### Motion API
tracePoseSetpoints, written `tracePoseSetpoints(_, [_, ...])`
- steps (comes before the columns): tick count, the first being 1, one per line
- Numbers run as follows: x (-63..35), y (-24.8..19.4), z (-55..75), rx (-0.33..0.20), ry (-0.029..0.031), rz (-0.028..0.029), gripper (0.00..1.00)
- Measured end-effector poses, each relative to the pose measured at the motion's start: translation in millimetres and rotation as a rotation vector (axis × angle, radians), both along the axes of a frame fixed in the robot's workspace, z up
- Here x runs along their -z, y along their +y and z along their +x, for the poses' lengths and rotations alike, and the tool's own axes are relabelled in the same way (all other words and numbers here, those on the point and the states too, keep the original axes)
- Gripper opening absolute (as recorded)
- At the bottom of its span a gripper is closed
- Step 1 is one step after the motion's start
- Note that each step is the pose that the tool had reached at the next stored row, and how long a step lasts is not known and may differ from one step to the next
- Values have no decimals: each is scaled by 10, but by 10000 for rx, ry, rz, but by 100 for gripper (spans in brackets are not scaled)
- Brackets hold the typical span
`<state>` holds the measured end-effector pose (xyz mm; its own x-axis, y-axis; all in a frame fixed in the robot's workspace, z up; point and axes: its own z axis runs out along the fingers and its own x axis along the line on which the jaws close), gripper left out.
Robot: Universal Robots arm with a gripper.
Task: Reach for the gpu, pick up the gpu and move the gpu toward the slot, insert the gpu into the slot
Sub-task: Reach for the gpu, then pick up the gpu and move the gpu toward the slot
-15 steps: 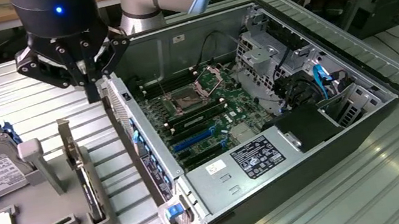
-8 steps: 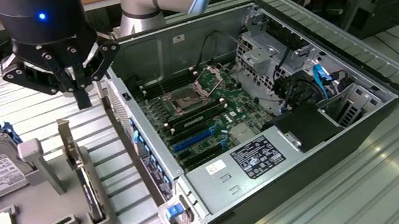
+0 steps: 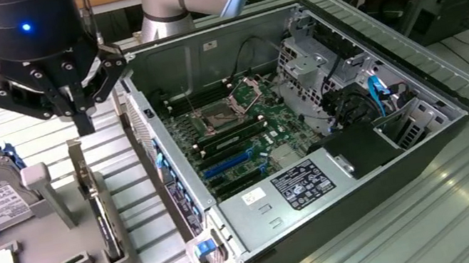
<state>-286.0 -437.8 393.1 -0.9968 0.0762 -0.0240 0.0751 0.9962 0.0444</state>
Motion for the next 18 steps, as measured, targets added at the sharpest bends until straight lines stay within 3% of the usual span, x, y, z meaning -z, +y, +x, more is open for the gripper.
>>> tracePoseSetpoints(11, [0, -48, -287, 1, 1, -1, 11])
tracePoseSetpoints(18, [0, -53, -323, 0, 1, -1, 11])
